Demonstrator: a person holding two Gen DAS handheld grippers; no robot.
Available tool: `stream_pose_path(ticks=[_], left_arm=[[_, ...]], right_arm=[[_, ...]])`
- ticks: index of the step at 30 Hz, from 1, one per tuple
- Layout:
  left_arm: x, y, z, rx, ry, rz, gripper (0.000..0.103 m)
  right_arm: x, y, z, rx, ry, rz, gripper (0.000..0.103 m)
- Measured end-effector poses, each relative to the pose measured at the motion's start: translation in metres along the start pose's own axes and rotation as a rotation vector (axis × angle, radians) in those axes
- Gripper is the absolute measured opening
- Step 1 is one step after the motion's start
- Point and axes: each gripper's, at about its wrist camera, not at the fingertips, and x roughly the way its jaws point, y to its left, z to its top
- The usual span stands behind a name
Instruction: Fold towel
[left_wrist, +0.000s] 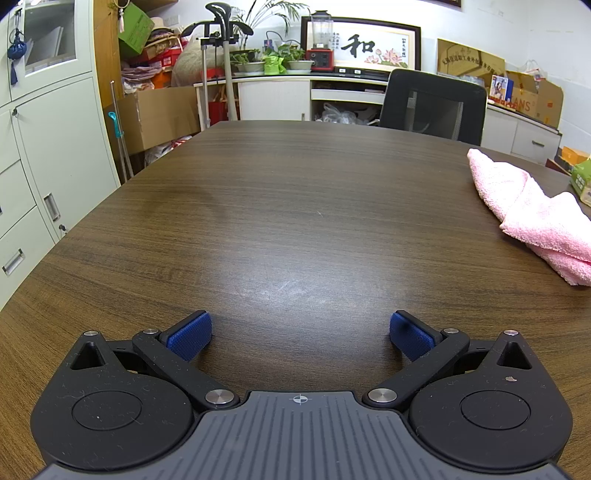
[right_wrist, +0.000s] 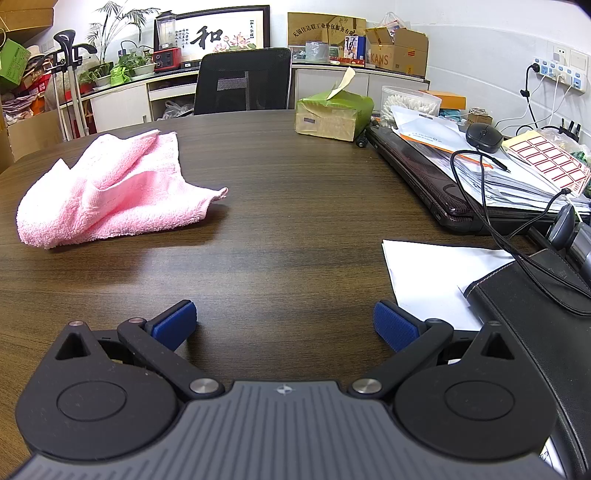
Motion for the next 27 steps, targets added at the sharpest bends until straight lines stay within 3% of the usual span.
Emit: stream_pose_path(ticks=[27], left_arm=[[0.0004, -0.0014, -0.0001, -0.01, 0.0, 0.011, 0.103]], right_arm=[[0.003, 0.0008, 0.0024, -0.001, 0.0, 0.002, 0.103]])
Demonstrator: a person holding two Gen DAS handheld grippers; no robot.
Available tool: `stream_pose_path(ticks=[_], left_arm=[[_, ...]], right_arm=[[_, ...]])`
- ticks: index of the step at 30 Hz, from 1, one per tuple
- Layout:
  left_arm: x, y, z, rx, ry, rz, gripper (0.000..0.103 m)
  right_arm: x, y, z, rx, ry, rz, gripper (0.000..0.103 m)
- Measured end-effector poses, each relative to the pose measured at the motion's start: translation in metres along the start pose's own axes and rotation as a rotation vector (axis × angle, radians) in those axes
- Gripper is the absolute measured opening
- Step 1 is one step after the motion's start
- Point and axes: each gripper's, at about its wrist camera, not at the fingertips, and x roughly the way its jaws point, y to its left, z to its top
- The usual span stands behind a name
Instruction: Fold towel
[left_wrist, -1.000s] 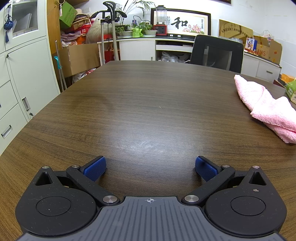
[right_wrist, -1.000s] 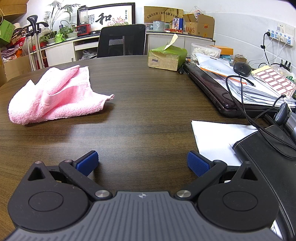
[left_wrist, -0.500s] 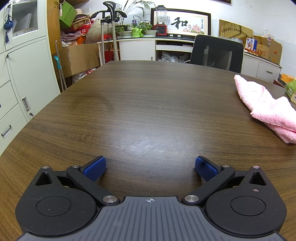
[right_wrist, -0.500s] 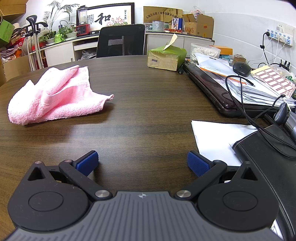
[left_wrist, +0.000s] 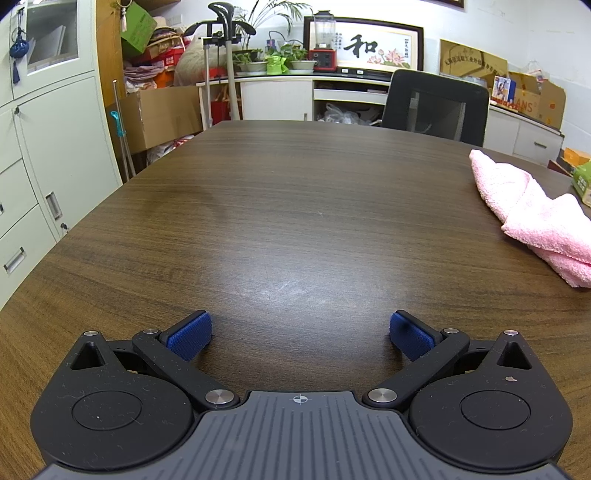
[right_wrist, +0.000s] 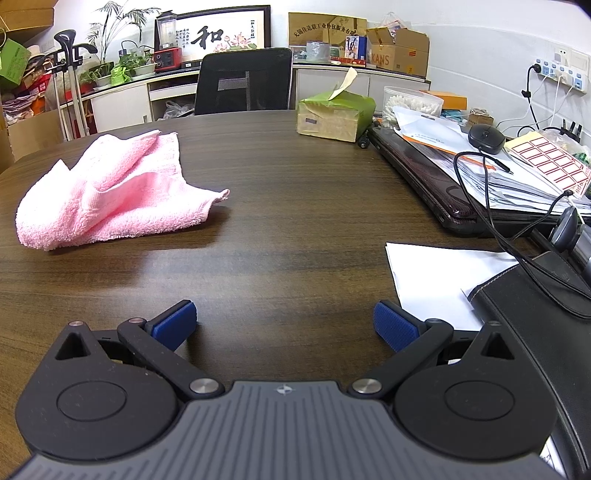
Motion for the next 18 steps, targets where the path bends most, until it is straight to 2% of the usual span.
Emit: stream_pose_path(ticks=[18], left_arm=[[0.0015, -0.0036, 0.0014, -0.02, 0.0, 0.026, 0.103]], right_arm=[[0.0024, 0.0026, 0.0018, -0.002, 0.0, 0.003, 0.103]])
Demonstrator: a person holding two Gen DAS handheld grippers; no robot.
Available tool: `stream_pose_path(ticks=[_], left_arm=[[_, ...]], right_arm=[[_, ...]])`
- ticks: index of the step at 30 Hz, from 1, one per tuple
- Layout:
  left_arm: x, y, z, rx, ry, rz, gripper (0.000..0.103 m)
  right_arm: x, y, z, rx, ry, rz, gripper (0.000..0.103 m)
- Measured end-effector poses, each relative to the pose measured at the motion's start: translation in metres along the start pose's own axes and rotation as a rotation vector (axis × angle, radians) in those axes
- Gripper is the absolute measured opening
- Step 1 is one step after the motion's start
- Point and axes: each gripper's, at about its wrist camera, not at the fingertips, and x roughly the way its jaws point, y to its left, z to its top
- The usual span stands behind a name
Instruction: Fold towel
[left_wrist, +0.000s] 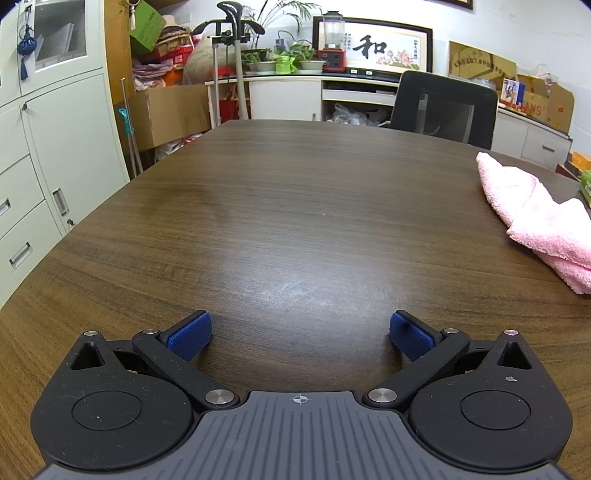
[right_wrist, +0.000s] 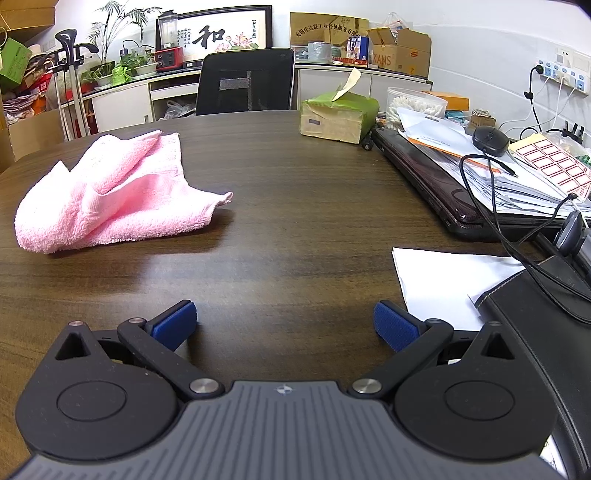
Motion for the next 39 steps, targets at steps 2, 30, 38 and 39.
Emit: stream_pose_path(ticks=[2, 30, 38, 39], left_arm=[[0.0, -0.001, 0.0, -0.003, 0.0, 0.004, 0.103], [0.002, -0.017, 0.003, -0.023, -0.004, 0.04, 0.103], [-0.004, -0.037, 0.011, 0.038, -0.001, -0.012, 0.103], [-0.006, -0.041, 0.013, 0.045, -0.005, -0.024, 0.103]], right_arm=[[0.001, 0.0, 0.0, 0.0, 0.0, -0.001, 0.103], [0.003, 0.002, 0.003, -0.001, 0.0, -0.001, 0.103], [0.005, 0.004, 0.008, -0.004, 0.004, 0.033, 0.103], [0.004, 0.003, 0.011, 0.005, 0.002, 0.052, 0.103]])
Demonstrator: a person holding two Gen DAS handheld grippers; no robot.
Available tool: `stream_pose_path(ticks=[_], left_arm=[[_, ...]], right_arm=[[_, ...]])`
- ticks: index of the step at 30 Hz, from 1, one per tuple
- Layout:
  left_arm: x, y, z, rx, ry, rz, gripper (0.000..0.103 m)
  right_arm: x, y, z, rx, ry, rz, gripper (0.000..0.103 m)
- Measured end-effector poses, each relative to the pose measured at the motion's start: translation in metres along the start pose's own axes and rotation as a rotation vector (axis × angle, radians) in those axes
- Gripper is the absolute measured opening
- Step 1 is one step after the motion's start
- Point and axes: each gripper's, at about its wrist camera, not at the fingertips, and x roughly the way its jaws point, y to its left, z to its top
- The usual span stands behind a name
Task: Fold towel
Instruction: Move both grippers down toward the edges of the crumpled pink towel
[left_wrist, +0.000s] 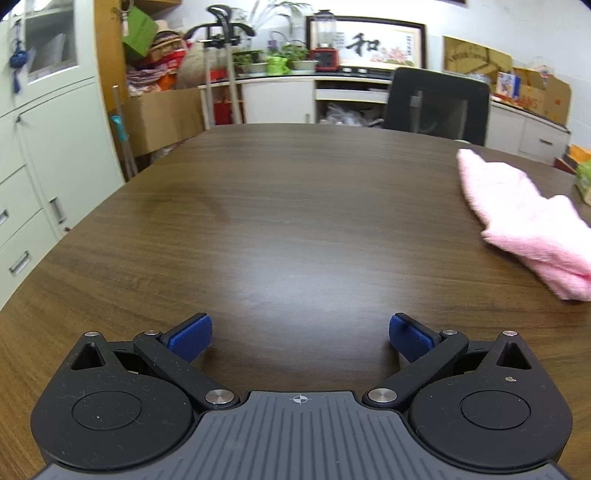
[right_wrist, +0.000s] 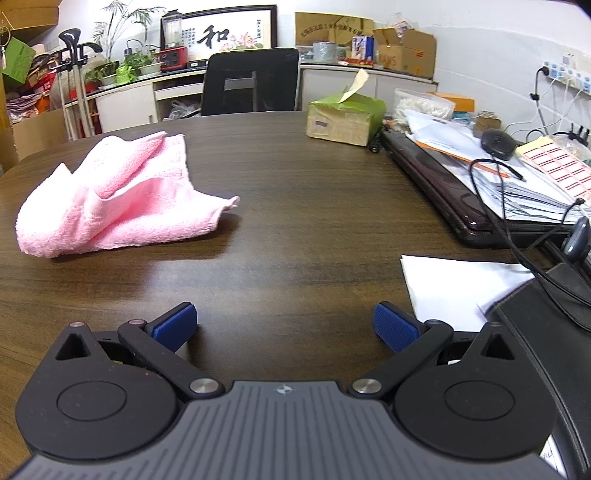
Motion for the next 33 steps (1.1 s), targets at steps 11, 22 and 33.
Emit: stream_pose_path(ticks=[11, 22, 33], left_arm=[[-0.012, -0.057, 0.039, 0.067, -0.059, -0.095, 0.103], [0.014, -0.108, 0.089, 0.09, -0.058, -0.129, 0.103], [0.048, -0.171, 0.096, 0.24, 0.006, -0.136, 0.103]], right_arm=[[-0.003, 0.022, 0.047, -0.034, -0.083, 0.106, 0.103], [0.022, 0.038, 0.068, -0.003, -0.133, 0.187, 0.103], [0.029, 0.035, 0.058, -0.012, -0.121, 0.196, 0.103]])
